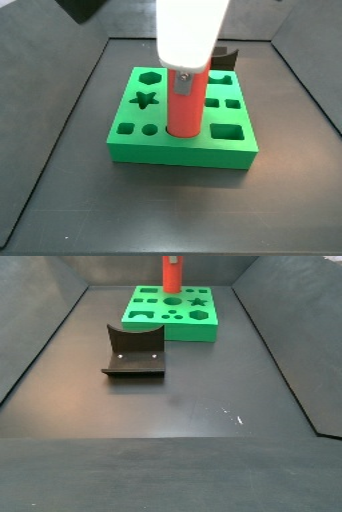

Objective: Insert the oval object.

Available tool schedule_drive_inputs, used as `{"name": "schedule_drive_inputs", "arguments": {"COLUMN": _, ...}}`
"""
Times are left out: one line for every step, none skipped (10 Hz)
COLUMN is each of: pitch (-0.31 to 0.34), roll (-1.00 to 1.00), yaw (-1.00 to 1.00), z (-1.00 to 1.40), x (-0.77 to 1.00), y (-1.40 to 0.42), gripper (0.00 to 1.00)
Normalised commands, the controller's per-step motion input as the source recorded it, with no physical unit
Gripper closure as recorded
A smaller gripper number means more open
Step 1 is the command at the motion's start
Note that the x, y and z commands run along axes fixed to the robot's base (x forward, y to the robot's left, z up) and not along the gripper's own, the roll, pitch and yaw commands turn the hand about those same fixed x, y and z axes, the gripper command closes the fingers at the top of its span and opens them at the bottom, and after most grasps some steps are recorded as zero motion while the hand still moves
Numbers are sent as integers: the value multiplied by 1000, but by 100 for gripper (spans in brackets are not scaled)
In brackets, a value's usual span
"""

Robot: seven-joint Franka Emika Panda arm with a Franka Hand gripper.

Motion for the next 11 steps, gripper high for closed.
{"name": "schedule_drive_inputs", "arguments": {"pitch": -66, "roll": -6, "yaw": -11, "z": -266, "x": 166, "y": 34, "gripper": 100}}
{"name": "schedule_drive_inputs", "arguments": {"pitch": -6, "roll": 0, "yaw": -31, "z": -266, "x": 220, "y": 29, "gripper": 100}}
{"name": "schedule_drive_inputs", "arguments": {"pitch": 0, "roll": -14, "yaw": -51, "z": -274, "x": 246, "y": 40, "gripper": 100}}
{"name": "schedule_drive_inputs", "arguments": {"pitch": 0, "roll": -3, "yaw": -43, "z": -286, "x": 291, "y": 26, "gripper": 100}}
{"name": "schedule_drive_inputs", "arguments": {"pitch": 19, "roll": 0, "yaw": -26, "z": -260, "x": 329, "y": 0, "gripper": 100}}
{"name": "schedule_drive_inputs", "arguments": {"pitch": 27, "roll": 0, "yaw": -11, "z": -243, "x": 337, "y": 0, "gripper": 100}}
{"name": "schedule_drive_inputs", "arguments": {"pitch": 24, "roll": 0, "yaw": -26, "z": -220, "x": 300, "y": 0, "gripper": 100}}
{"name": "schedule_drive_inputs", "arguments": {"pitch": 4, "roll": 0, "yaw": -37, "z": -183, "x": 203, "y": 9, "gripper": 100}}
{"name": "schedule_drive_inputs", "arguments": {"pitch": 0, "roll": 0, "yaw": -20, "z": -143, "x": 123, "y": 6, "gripper": 100}}
{"name": "schedule_drive_inputs", "arguments": {"pitch": 0, "roll": -50, "yaw": -57, "z": 0, "x": 0, "y": 43, "gripper": 100}}
{"name": "schedule_drive_inputs", "arguments": {"pitch": 0, "roll": 0, "yaw": 0, "z": 0, "x": 0, "y": 0, "gripper": 100}}
